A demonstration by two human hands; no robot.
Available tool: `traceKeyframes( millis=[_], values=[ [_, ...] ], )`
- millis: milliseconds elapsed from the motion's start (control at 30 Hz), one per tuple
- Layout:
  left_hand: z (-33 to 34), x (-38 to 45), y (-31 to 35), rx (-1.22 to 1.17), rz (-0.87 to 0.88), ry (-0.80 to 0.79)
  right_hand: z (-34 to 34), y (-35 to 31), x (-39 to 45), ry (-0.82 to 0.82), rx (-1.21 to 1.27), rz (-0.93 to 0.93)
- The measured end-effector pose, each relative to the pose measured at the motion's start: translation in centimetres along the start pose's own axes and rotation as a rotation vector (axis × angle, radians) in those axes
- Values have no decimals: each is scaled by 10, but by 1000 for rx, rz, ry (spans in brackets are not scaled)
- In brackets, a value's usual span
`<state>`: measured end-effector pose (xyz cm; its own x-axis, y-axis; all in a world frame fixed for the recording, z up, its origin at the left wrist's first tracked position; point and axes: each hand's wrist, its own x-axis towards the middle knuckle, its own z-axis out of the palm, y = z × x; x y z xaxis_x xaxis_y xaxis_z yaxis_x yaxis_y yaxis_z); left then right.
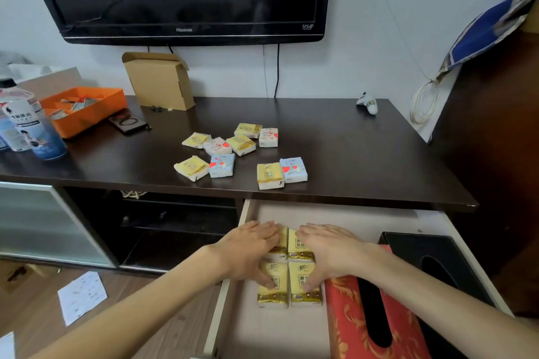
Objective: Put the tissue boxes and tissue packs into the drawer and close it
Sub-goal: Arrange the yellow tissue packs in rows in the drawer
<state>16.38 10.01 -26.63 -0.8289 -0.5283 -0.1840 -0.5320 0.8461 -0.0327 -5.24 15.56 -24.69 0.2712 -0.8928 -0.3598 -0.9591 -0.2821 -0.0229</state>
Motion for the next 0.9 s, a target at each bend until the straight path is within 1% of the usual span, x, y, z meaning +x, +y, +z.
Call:
traceKeyframes(
  millis=[100, 267, 433, 733, 900],
  values=[
    [7, 7, 4, 18, 17, -9, -1, -8, 7, -44, -35, 18],
    [13, 10, 5, -103, -14, -16, 0, -10, 8, -8, -64, 43],
    [10, 18, 3, -133, -20, -19, -5, -9, 7, -12, -60, 57],
    [14, 24, 5, -214, -34, -41, -2, -5, 7, 1, 31, 65],
    [14, 26, 6, -239, -27, -35, 2, -2, 7, 9, 40, 72]
  ],
)
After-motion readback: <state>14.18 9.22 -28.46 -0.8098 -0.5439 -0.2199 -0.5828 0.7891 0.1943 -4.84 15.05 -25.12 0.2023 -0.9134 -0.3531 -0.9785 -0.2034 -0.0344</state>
